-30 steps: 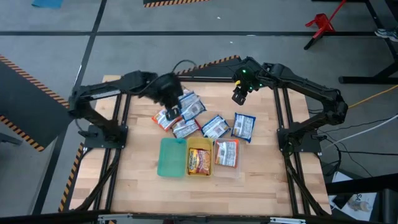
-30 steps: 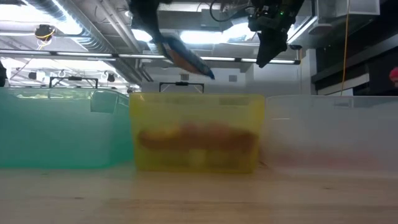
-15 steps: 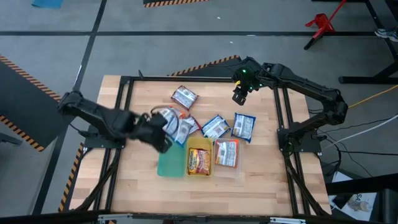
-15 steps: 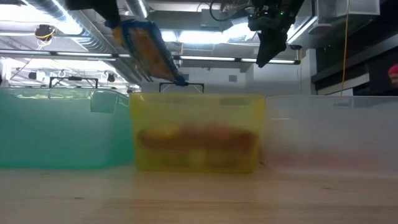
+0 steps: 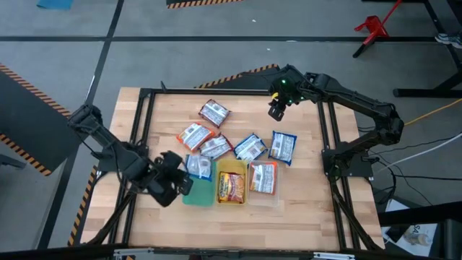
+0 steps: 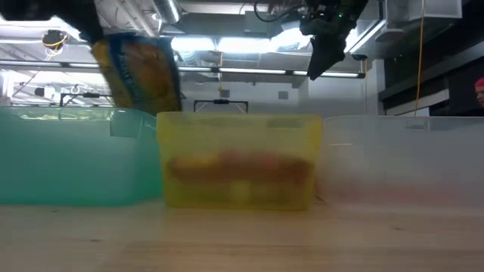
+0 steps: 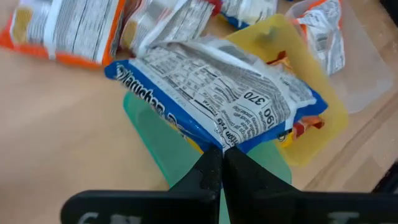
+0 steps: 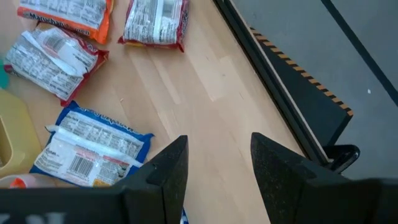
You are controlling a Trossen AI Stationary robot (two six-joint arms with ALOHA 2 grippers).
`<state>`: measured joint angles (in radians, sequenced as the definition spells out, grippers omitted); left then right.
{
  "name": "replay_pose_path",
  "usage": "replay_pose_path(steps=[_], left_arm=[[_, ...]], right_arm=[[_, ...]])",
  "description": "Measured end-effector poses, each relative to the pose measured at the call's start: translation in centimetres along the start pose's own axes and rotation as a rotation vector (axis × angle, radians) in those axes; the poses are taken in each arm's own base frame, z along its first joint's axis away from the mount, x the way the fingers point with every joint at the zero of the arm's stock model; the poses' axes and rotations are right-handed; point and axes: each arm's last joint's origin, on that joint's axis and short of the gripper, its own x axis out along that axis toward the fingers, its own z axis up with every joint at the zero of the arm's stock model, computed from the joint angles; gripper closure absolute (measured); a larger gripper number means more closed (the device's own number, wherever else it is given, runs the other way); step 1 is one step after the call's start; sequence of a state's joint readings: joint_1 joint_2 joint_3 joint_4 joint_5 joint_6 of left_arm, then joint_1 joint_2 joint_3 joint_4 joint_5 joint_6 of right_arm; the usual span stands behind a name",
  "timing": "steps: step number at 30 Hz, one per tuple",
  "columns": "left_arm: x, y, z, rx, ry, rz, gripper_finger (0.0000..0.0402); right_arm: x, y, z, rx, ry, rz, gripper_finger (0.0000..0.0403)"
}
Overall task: Sort Maruchan noodles
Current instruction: Put the top blue noodle pack into the green bin
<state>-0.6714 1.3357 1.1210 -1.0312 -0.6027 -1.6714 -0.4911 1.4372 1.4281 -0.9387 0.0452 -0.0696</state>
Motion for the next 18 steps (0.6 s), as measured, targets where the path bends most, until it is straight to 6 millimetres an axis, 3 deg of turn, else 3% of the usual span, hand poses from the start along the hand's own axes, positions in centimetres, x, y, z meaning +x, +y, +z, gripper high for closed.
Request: replay_pose_path(steps=[5, 13, 18], left_arm=[[-0.3, 0.1, -1.1, -0.064, -0.013, -0.016, 0.0401], [-0.4, -0.3, -1.2, -0.077, -0.035, -0.061, 0.0401], [0.5, -0.8, -2.1, -0.044, -0.009, -0.046, 0.0401]], right_arm=[[0.0, 0.0, 0.0, -0.016, -0.005, 0.0, 0.0243], [0.0, 0.0, 0.1, -0.016, -0.006, 0.0, 0.0243], [0.0, 0.0, 0.1, -0.015, -0.006, 0.0, 0.0243]])
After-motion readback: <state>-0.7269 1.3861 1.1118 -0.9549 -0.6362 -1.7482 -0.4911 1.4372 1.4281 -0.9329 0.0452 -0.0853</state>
